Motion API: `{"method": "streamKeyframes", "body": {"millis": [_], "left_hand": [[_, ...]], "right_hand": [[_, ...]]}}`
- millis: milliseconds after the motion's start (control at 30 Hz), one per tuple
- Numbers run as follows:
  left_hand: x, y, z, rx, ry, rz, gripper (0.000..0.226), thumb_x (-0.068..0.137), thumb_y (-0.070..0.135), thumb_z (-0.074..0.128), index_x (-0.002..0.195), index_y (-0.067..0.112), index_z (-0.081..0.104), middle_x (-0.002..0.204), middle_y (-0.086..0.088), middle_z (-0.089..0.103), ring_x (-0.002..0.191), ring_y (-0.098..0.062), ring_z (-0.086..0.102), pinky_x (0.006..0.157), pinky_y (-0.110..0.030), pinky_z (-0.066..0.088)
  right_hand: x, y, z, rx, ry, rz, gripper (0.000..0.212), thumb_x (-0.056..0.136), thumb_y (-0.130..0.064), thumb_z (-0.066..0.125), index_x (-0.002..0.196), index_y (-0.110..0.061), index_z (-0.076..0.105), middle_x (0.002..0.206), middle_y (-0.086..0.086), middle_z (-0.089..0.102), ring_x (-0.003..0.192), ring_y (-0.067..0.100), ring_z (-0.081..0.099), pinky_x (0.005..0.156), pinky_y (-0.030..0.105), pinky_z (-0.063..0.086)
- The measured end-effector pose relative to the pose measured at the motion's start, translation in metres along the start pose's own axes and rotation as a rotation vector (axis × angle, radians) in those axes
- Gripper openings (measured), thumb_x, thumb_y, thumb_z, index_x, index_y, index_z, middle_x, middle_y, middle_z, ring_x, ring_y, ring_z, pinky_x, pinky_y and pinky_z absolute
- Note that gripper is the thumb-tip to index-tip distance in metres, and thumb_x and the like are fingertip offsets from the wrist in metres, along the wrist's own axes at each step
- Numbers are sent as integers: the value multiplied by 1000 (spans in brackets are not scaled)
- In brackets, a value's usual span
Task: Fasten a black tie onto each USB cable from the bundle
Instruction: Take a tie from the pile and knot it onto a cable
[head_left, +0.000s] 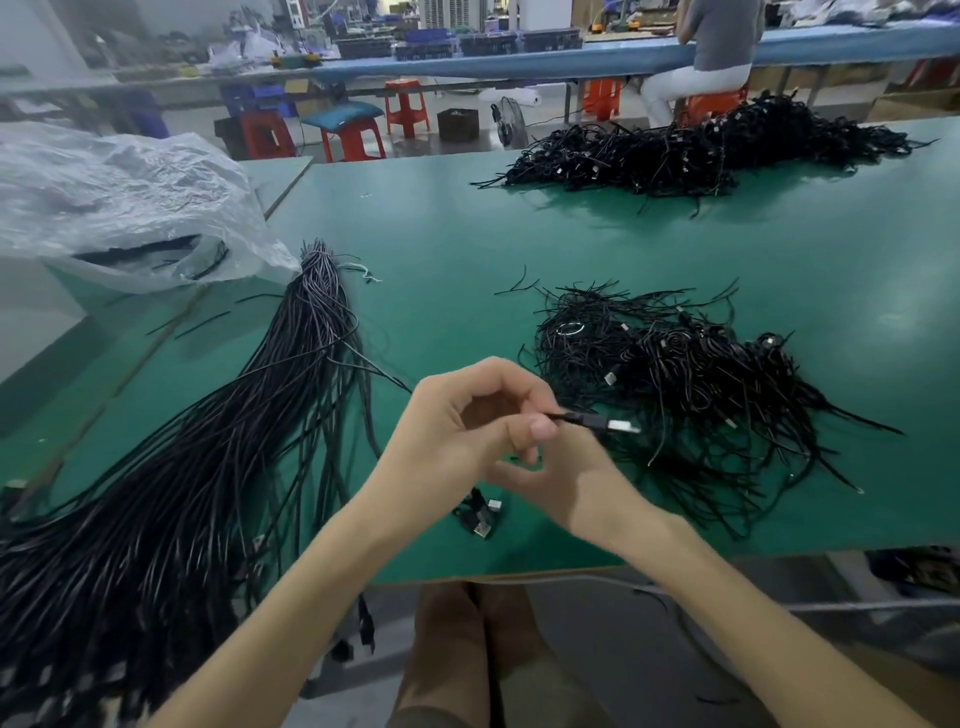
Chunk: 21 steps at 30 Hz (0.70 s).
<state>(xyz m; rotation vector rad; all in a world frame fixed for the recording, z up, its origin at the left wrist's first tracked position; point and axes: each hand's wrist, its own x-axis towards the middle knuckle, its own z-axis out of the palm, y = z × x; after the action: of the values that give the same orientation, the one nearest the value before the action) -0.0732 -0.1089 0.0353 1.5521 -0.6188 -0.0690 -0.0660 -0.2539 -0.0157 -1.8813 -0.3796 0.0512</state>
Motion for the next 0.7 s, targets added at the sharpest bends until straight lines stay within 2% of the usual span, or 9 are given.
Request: {"method": "streamKeyframes", "body": {"millis": [33, 100, 167, 200, 267, 333, 433, 567, 700], "left_hand": [[0, 0, 5, -55, 4, -7, 8, 85, 2, 73, 85, 9, 69, 70, -10, 63, 65, -20, 58, 70, -26, 50], [-1, -2, 13, -148, 2, -15, 5, 85, 11, 73, 85, 11, 69, 65, -10, 63, 63, -19, 58, 70, -23, 48], [-2, -6, 14, -217, 21, -24, 9, 88, 17, 70, 91, 9, 66, 67, -11, 64, 64, -20, 60, 69, -24, 49], [-1, -7, 12, -262, 47, -34, 12, 91, 17, 67, 94, 7, 64, 70, -11, 64, 65, -21, 60, 69, -26, 49], [4, -8, 1, -408, 130, -58, 8, 98, 14, 61, 97, 6, 60, 79, -7, 63, 65, -19, 60, 65, -28, 51], [9, -9, -17, -555, 248, -97, 7, 100, 13, 55, 96, 9, 59, 81, -2, 58, 59, -12, 53, 60, -23, 47], [10, -14, -41, -631, 311, -151, 15, 103, 17, 51, 105, 11, 64, 75, 6, 46, 54, -8, 34, 54, -20, 35], [5, -22, -45, -707, 240, -177, 26, 107, 22, 48, 115, 10, 71, 71, 8, 38, 55, -8, 30, 54, -20, 36], [6, -16, -43, -879, 148, -185, 38, 109, 33, 44, 123, 8, 70, 67, 9, 34, 55, -8, 27, 55, -21, 36]], "right_hand": [[4, -3, 10, 360, -42, 64, 25, 85, 8, 65, 108, 8, 57, 109, 15, 62, 107, 10, 57, 97, 36, 52], [11, 0, 23, 666, -121, 74, 33, 99, 2, 47, 130, 13, 47, 128, 12, 60, 120, 14, 56, 109, 41, 48], [15, 4, 31, 547, -95, 27, 18, 108, 2, 33, 114, 4, 50, 108, 3, 63, 107, 3, 58, 109, 33, 48], [15, 3, 32, 431, -37, 49, 21, 108, 4, 33, 100, -3, 51, 95, -1, 63, 92, -5, 60, 96, 23, 51], [14, 7, 32, 199, 71, 44, 27, 106, 0, 46, 87, -17, 55, 83, -9, 56, 80, -7, 59, 80, 28, 47], [8, 17, 30, -29, 18, -57, 27, 106, -19, 53, 82, -23, 66, 86, -6, 57, 94, 11, 58, 89, 33, 46], [-5, 25, 18, -158, -31, -69, 42, 104, -40, 46, 86, -19, 77, 106, -9, 53, 114, 6, 47, 97, 13, 37], [-20, 17, 7, -176, 20, -211, 53, 108, -43, 43, 73, -14, 69, 111, -8, 66, 127, 10, 51, 108, 27, 35], [-31, 11, 7, -58, -21, -255, 54, 109, -46, 40, 69, -17, 62, 71, -6, 66, 89, 17, 69, 90, 38, 49]]}}
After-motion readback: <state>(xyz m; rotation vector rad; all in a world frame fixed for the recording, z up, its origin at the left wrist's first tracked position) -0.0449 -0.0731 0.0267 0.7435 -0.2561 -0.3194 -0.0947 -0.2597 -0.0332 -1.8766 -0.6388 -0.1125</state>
